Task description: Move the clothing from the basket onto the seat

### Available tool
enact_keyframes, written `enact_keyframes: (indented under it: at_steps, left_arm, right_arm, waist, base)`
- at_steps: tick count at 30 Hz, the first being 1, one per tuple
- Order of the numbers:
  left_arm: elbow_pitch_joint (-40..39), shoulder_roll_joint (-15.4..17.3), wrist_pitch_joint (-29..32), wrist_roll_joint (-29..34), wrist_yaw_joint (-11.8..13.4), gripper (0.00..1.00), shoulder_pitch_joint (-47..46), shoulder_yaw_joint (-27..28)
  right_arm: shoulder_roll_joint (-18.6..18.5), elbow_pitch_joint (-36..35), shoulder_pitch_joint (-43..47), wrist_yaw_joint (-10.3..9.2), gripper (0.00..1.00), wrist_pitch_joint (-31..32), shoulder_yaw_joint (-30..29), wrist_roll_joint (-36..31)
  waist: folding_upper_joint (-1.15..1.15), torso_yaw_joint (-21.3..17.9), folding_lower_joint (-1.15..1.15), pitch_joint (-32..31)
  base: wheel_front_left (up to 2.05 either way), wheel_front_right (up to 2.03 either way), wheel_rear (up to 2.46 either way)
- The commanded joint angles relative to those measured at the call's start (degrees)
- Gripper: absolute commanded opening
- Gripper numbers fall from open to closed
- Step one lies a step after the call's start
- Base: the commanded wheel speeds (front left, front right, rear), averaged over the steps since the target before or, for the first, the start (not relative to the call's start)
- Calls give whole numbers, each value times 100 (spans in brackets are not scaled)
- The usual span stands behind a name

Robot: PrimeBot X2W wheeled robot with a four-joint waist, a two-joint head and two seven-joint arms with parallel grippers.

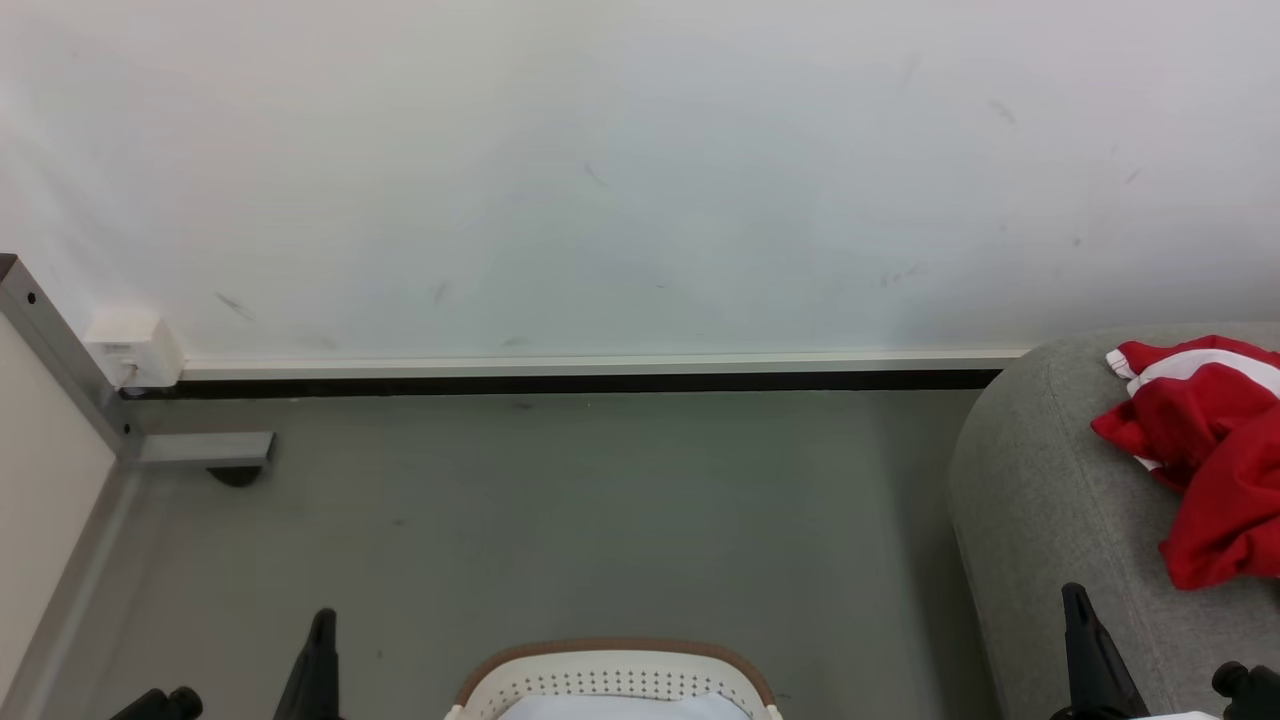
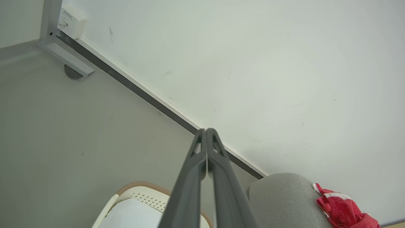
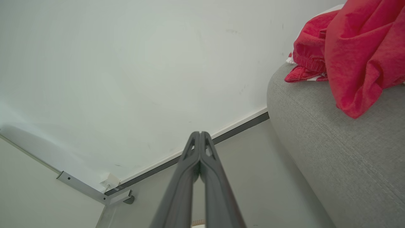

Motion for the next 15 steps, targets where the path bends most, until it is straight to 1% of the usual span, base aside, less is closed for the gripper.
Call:
enact_keyframes:
  at_steps: [1,15]
  left_arm:
    - [-65,12,66,-276,-32,0,-148,63]
    - [-49,-59,332,-1146,-98,0,-259,205]
  right_arm:
    - [-46,-96,-188,-3,0,59,-53,267]
    - [-63,-117,-253,-5,0,302,-194,1216]
  waist:
    - [-1,-2,0,2]
    - [-1,-13,0,18]
  base:
    - [0,0,0]
    - [0,0,0]
